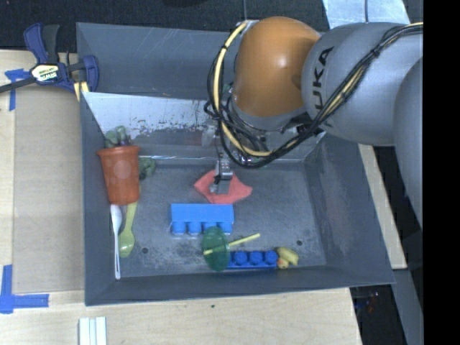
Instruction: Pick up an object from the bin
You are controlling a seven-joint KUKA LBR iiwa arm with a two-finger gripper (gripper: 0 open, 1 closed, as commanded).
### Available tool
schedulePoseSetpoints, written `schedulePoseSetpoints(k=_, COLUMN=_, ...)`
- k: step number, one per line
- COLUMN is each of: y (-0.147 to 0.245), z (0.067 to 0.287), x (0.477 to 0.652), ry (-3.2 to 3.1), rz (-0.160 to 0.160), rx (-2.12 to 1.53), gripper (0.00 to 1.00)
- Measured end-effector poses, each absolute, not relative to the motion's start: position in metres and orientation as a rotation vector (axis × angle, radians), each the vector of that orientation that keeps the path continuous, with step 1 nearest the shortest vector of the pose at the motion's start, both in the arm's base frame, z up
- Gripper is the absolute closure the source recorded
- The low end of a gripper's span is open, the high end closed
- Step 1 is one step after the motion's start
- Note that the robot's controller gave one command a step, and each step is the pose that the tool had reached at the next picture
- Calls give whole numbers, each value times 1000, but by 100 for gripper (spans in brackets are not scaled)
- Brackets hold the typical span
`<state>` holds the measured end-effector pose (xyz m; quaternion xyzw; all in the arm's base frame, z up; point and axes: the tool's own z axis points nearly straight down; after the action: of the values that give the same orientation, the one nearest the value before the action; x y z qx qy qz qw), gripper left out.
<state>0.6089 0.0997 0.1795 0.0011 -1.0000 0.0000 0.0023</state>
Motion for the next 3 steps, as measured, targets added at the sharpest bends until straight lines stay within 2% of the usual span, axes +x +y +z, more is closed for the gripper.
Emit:
schedulePoseSetpoints(k=1, y=99, z=185, x=610, ry=-3145, rz=-1, rx=1, gripper=0)
schedulePoseSetpoints(k=2, y=82, z=138, x=601, ry=-3147, rz=-3, rx=-117, gripper=0)
schedulePoseSetpoints(k=3, y=38, z=73, x=579, ry=-3150, rz=-7, rx=-193, gripper=0)
